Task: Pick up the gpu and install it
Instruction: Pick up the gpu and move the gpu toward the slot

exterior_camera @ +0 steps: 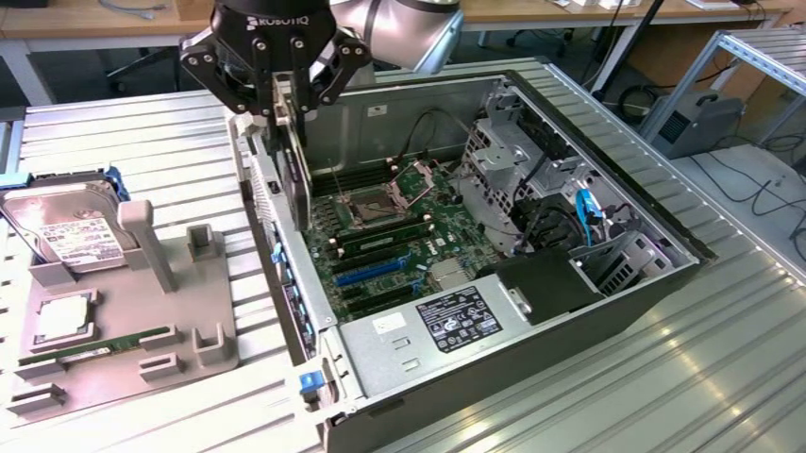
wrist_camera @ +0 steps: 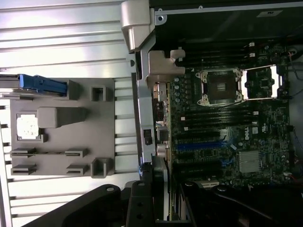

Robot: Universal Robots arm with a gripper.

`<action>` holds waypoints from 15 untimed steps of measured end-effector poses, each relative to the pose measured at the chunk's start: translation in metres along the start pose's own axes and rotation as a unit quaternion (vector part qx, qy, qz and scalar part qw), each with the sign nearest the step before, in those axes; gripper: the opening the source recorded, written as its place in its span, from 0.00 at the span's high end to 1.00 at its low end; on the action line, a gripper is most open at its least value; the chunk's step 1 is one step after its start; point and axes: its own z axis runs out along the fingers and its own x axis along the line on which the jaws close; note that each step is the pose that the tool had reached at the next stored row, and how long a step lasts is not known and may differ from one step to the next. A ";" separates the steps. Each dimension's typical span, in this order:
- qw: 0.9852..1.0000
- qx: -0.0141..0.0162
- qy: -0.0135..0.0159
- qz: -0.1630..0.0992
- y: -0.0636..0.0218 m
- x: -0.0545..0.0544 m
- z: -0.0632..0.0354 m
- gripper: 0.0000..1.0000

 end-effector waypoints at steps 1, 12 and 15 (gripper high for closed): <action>1.000 0.000 0.000 0.000 0.0001 -0.002 0.0003 0.73; 1.000 0.001 0.000 0.000 0.0014 -0.021 0.0027 0.73; 1.000 0.002 0.000 0.000 0.0018 -0.026 0.0033 0.73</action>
